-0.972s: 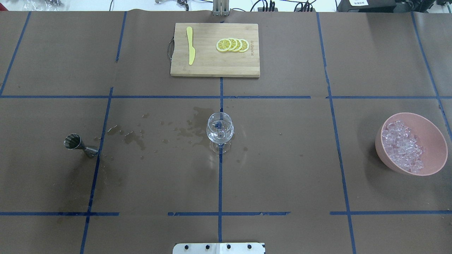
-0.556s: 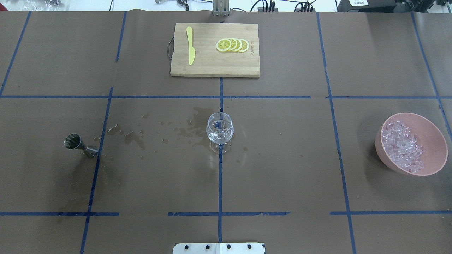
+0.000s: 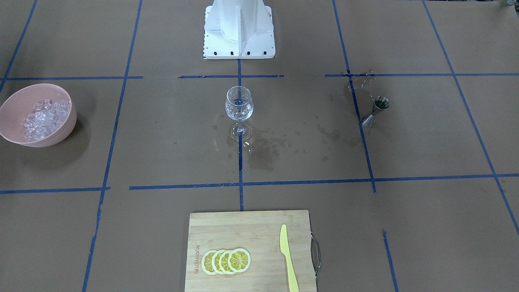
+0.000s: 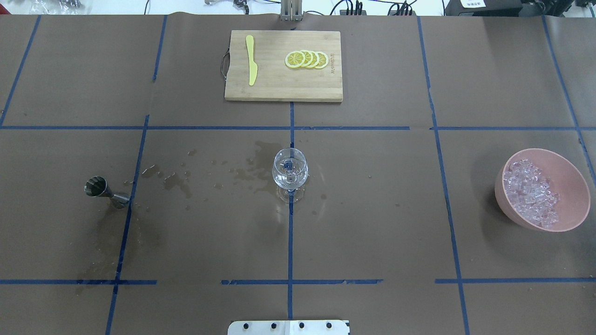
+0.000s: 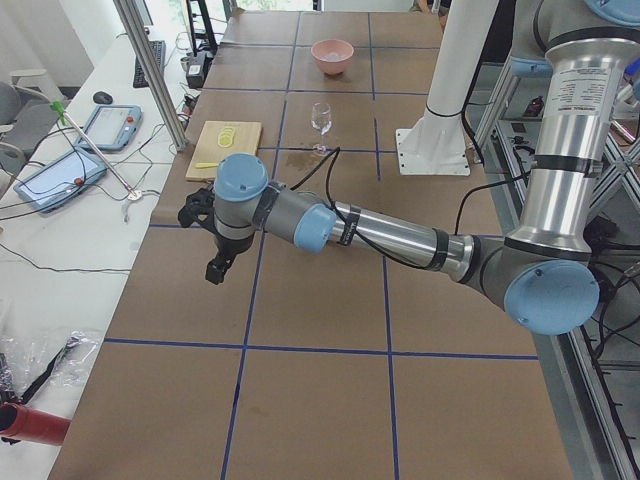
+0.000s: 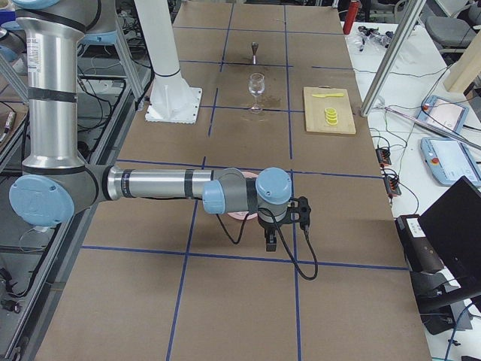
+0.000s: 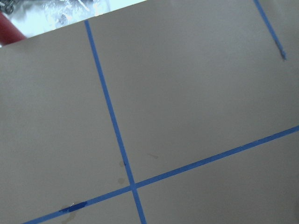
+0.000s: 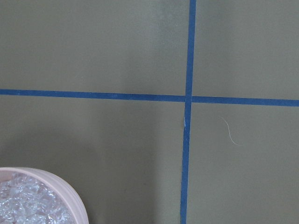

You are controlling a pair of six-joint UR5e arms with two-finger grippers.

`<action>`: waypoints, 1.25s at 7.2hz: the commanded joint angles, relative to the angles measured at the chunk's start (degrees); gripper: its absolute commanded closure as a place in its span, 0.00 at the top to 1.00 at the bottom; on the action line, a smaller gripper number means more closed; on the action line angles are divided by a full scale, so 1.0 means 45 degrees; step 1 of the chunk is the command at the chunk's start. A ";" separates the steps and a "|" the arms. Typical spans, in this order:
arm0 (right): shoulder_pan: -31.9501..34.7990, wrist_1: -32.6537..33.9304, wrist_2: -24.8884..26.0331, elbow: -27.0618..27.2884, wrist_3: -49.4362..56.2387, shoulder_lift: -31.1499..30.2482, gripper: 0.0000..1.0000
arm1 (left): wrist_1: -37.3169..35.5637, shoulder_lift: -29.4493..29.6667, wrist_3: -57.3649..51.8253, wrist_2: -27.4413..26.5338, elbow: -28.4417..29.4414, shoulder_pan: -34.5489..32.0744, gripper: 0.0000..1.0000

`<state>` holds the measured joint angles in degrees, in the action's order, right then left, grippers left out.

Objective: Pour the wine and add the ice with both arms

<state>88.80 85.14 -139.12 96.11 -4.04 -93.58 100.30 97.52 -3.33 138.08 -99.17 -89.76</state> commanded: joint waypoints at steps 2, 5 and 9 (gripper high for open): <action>-0.0007 0.0142 0.0096 0.0262 -0.0388 0.0481 1.00 | -0.0044 0.0087 0.3746 0.0311 -0.2600 0.1232 1.00; -0.0007 0.0005 0.0251 0.0106 -0.0704 0.0523 1.00 | -0.0044 -0.0925 0.9903 -0.2627 -0.5843 0.5091 1.00; -0.0007 0.0005 0.0251 0.0067 -0.0724 0.0523 1.00 | 0.2374 -0.4167 1.7194 -0.8917 -0.8236 1.0251 1.00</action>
<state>88.77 85.17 -137.99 96.46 -7.29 -91.22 107.85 82.10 65.91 105.15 -135.20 -49.34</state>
